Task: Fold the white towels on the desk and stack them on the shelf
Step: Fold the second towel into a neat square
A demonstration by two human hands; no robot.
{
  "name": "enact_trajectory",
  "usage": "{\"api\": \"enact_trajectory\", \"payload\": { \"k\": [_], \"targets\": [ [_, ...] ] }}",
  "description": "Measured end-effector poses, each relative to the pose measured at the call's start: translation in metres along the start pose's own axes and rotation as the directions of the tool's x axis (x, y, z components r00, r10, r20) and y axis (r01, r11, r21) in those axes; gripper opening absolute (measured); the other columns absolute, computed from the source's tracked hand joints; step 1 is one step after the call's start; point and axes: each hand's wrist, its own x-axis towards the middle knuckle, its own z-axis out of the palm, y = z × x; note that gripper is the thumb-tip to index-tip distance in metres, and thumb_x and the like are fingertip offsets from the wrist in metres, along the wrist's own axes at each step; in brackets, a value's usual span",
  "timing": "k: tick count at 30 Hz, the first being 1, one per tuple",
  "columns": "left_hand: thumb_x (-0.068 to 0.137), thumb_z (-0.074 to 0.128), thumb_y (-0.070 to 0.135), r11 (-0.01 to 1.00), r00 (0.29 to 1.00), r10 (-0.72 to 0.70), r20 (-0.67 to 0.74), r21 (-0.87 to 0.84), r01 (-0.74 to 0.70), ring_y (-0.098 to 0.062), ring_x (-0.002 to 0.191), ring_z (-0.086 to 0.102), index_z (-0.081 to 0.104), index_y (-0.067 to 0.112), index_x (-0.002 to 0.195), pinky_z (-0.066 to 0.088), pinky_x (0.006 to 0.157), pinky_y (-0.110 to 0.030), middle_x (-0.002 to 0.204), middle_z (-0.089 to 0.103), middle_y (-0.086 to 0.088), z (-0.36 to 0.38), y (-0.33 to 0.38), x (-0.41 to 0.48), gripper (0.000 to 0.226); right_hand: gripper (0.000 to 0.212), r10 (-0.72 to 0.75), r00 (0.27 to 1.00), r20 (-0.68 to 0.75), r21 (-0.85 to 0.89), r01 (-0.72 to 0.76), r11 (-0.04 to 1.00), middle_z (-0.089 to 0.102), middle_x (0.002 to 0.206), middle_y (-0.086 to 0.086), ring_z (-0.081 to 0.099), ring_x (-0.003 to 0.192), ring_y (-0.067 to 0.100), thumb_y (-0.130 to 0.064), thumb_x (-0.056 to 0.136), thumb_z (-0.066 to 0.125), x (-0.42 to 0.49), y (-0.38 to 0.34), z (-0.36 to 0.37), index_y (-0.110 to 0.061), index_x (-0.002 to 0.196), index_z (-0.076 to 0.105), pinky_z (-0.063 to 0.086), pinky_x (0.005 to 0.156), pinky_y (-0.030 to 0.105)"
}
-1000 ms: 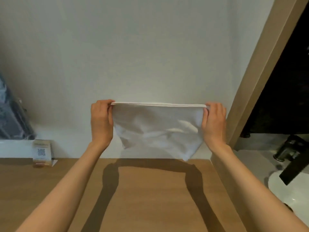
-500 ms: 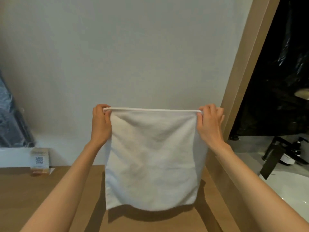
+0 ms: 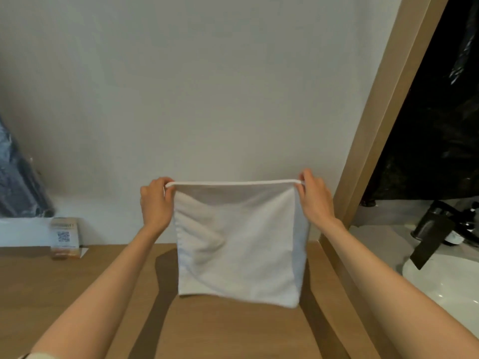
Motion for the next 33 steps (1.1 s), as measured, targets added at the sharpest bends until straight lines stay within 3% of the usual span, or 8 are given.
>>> {"api": "enact_trajectory", "payload": {
  "k": [3,6,8,12,17,22,28,33],
  "targets": [
    [0.098,0.043,0.017,0.993,0.998,0.024,-0.063,-0.112,-0.031,-0.033,0.103,0.051,0.062,0.007,0.105,0.042,0.085,-0.039,0.107,0.064,-0.012,-0.005,0.009,0.014,0.022,0.012,-0.025,0.992,-0.126,0.105,0.039,0.994,0.055,0.093,0.009,0.048,0.091,0.029,-0.018,0.099,0.040,0.009,-0.010,-0.013,-0.008,0.099,0.047,0.034,0.069,0.035],
    [0.098,0.044,0.015,0.973,0.998,0.042,-0.054,-0.226,-0.053,-0.020,0.099,0.053,0.059,0.007,0.107,0.038,0.080,-0.023,0.107,0.061,-0.006,-0.007,0.013,0.011,0.019,0.015,0.001,0.987,-0.163,0.174,0.028,0.984,0.048,0.092,0.003,0.048,0.090,0.025,-0.019,0.101,0.036,0.006,-0.007,-0.012,-0.008,0.102,0.046,0.042,0.070,0.041],
    [0.098,0.045,0.015,0.950,0.999,0.037,0.026,-0.311,-0.027,-0.014,0.096,0.051,0.058,0.012,0.104,0.038,0.077,-0.016,0.106,0.059,-0.001,-0.007,0.009,0.001,0.015,0.014,0.042,0.989,-0.140,0.194,-0.014,0.981,0.049,0.094,0.005,0.048,0.088,0.026,-0.017,0.101,0.035,-0.001,0.003,-0.003,-0.009,0.103,0.045,0.046,0.072,0.045],
    [0.097,0.048,0.014,0.921,0.968,0.050,0.245,-0.386,0.050,-0.014,0.090,0.053,0.055,0.014,0.101,0.041,0.080,-0.021,0.098,0.059,0.001,-0.001,-0.011,-0.031,0.009,0.011,0.172,0.985,0.003,0.215,-0.169,0.962,0.048,0.101,0.010,0.045,0.087,0.022,-0.008,0.095,0.036,-0.029,0.025,0.019,-0.009,0.101,0.045,0.040,0.073,0.035],
    [0.096,0.049,0.015,0.900,0.889,-0.068,0.453,-0.357,0.251,-0.002,0.083,0.056,0.060,0.012,0.101,0.044,0.067,-0.003,0.091,0.062,0.006,0.009,-0.037,-0.077,0.012,0.010,0.310,0.928,0.207,0.276,-0.360,0.891,0.051,0.076,0.003,0.046,0.067,0.013,-0.008,0.090,0.051,-0.077,0.044,0.040,-0.006,0.080,0.053,0.038,0.059,0.021],
    [0.094,0.053,0.032,0.857,0.724,-0.271,0.635,-0.184,0.482,-0.019,0.098,0.060,0.059,0.015,0.115,0.046,0.075,-0.026,0.106,0.063,-0.003,0.025,-0.070,-0.120,0.028,0.033,0.357,0.839,0.412,0.270,-0.486,0.831,0.043,0.056,-0.003,0.037,0.054,0.011,-0.003,0.086,0.046,-0.124,0.064,0.054,-0.016,0.055,0.041,0.028,0.054,0.023],
    [0.092,0.056,0.030,0.851,0.680,-0.368,0.634,-0.066,0.521,-0.017,0.093,0.058,0.057,0.013,0.110,0.043,0.071,-0.022,0.102,0.061,-0.002,0.045,-0.085,-0.146,0.024,0.026,0.386,0.758,0.525,0.201,-0.551,0.810,0.047,0.062,0.003,0.042,0.062,0.017,-0.008,0.084,0.049,-0.154,0.078,0.075,-0.016,0.060,0.044,0.033,0.060,0.032],
    [0.095,0.050,0.025,0.847,0.640,-0.413,0.648,0.015,0.532,-0.010,0.070,0.050,0.060,-0.003,0.108,0.038,0.057,-0.019,0.075,0.054,0.003,0.067,-0.103,-0.150,0.033,0.020,0.324,0.768,0.553,0.182,-0.491,0.852,0.057,0.071,-0.001,0.053,0.072,0.015,-0.012,0.088,0.054,-0.158,0.087,0.092,-0.016,0.068,0.056,0.038,0.062,0.026]
  ]
}}
